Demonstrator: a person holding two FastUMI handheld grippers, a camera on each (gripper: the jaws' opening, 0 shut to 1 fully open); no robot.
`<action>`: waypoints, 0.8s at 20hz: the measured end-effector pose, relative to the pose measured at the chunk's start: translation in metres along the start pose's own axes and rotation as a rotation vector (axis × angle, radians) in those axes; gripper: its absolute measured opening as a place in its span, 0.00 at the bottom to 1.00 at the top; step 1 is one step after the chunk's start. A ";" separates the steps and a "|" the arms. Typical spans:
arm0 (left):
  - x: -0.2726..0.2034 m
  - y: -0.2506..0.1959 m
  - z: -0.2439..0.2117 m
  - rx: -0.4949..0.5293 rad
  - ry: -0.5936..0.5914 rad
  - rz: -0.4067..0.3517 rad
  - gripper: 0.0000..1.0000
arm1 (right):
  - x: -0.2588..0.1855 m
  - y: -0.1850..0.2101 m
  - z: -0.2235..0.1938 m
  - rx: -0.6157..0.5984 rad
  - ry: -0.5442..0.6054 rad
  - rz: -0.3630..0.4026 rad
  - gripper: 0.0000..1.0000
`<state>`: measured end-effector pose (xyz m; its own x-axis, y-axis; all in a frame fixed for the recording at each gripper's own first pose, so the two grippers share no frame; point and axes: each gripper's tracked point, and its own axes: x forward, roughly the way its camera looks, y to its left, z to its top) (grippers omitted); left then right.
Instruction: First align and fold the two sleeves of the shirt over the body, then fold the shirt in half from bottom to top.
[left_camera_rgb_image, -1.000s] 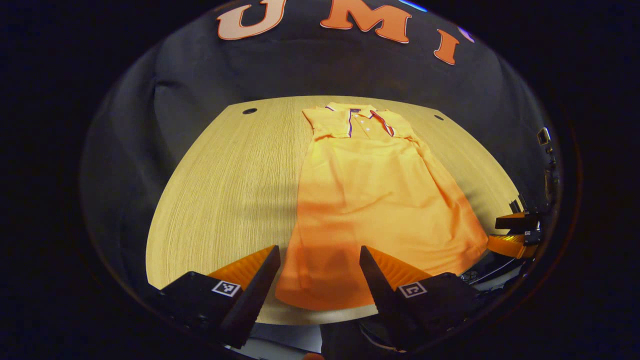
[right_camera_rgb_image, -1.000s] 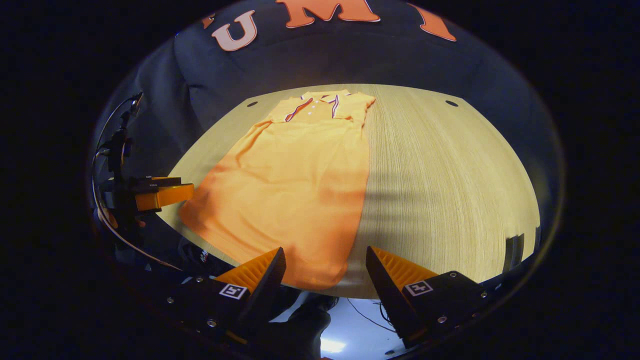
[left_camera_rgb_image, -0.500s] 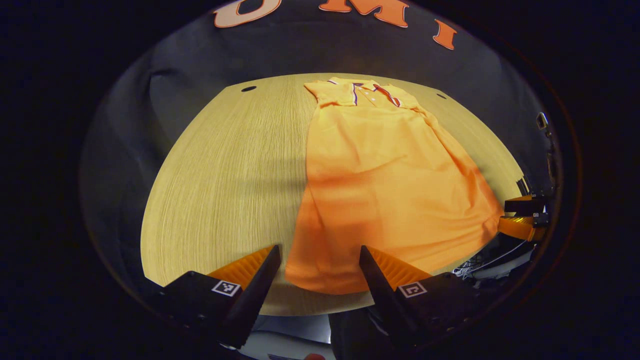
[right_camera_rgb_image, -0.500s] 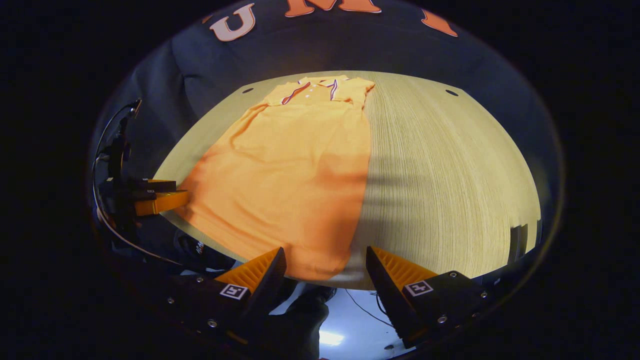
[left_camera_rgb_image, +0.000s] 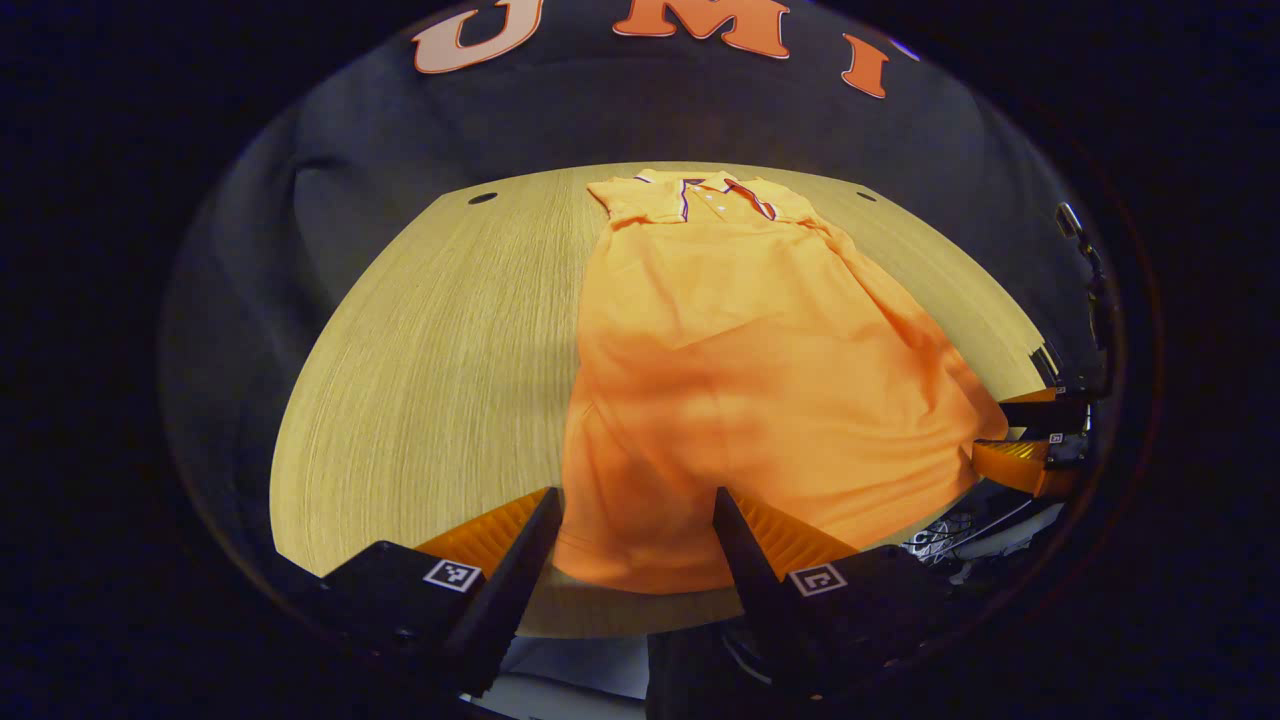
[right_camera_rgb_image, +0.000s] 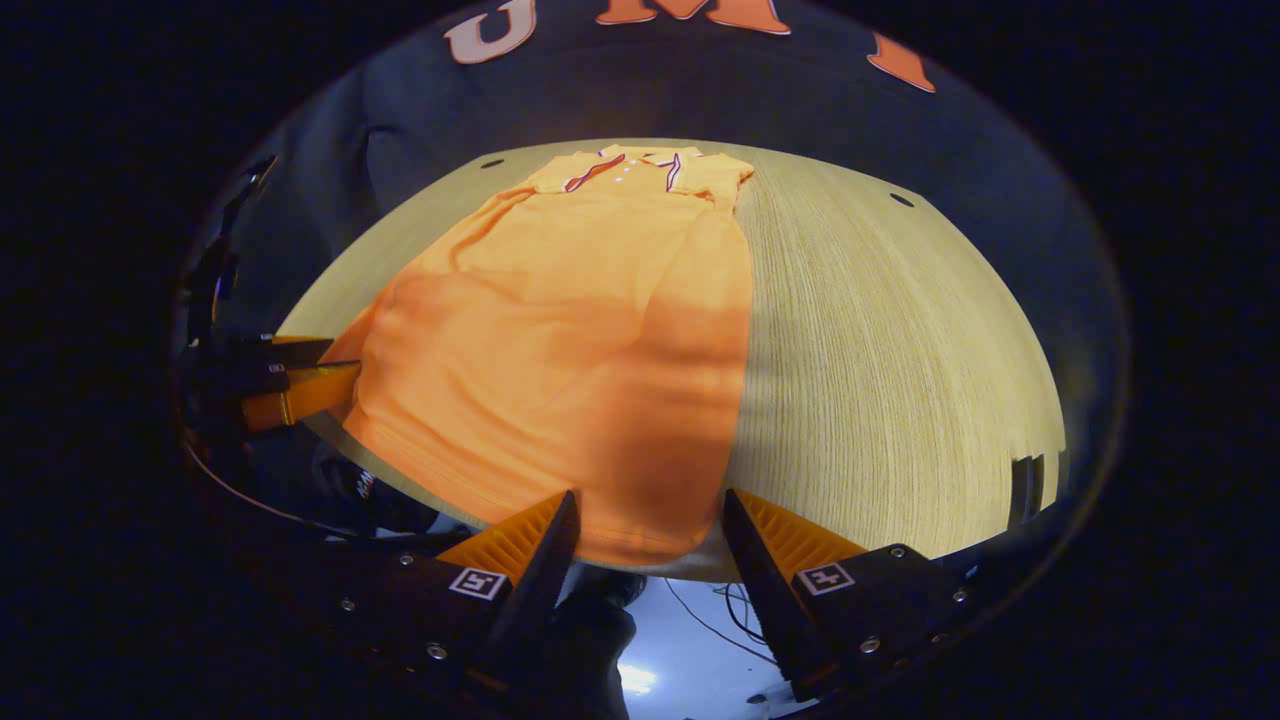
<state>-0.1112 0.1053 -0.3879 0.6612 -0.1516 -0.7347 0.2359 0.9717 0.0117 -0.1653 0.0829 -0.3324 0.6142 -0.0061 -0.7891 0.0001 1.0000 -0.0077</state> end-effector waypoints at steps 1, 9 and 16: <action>0.001 -0.002 0.004 -0.004 0.001 0.011 0.91 | 0.000 -0.006 0.002 0.038 0.003 -0.016 0.89; 0.011 -0.013 0.012 -0.021 0.064 0.017 0.34 | 0.002 -0.024 0.005 0.201 0.074 -0.031 0.05; 0.012 -0.030 0.020 -0.045 0.105 -0.049 0.01 | 0.000 -0.013 0.010 0.176 0.114 0.037 0.07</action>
<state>-0.0958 0.0706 -0.3833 0.5710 -0.1812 -0.8007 0.2323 0.9711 -0.0541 -0.1580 0.0696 -0.3260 0.5233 0.0400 -0.8512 0.1235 0.9848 0.1222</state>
